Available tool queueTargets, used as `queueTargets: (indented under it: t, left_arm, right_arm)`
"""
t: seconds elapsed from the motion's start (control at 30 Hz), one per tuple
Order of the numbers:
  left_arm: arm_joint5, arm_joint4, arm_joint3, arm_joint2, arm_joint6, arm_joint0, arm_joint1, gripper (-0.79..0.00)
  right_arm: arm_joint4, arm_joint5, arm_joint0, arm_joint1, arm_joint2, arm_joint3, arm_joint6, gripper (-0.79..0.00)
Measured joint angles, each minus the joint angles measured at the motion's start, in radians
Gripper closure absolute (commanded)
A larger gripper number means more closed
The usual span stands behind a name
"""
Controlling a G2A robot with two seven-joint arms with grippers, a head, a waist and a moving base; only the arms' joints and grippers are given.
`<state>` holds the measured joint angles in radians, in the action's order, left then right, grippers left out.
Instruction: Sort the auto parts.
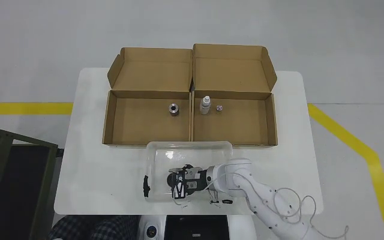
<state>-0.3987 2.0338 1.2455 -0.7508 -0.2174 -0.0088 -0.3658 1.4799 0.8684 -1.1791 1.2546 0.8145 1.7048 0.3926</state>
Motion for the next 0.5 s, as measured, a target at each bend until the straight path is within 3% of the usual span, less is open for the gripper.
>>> queueTargets:
  t: [0.03,0.5]
  left_arm:
    - [0.0,0.0,0.0,0.0,0.0,0.0,0.0,-0.785]
    - [0.0,0.0,0.0,0.0,0.0,0.0,0.0,-0.785]
  right_arm:
    - [-0.003,-0.001,0.002,0.0,-0.001,-0.003,-0.003,0.0]
    - [-0.088,-0.01,0.005,-0.009,0.033,0.031,-0.058,0.0]
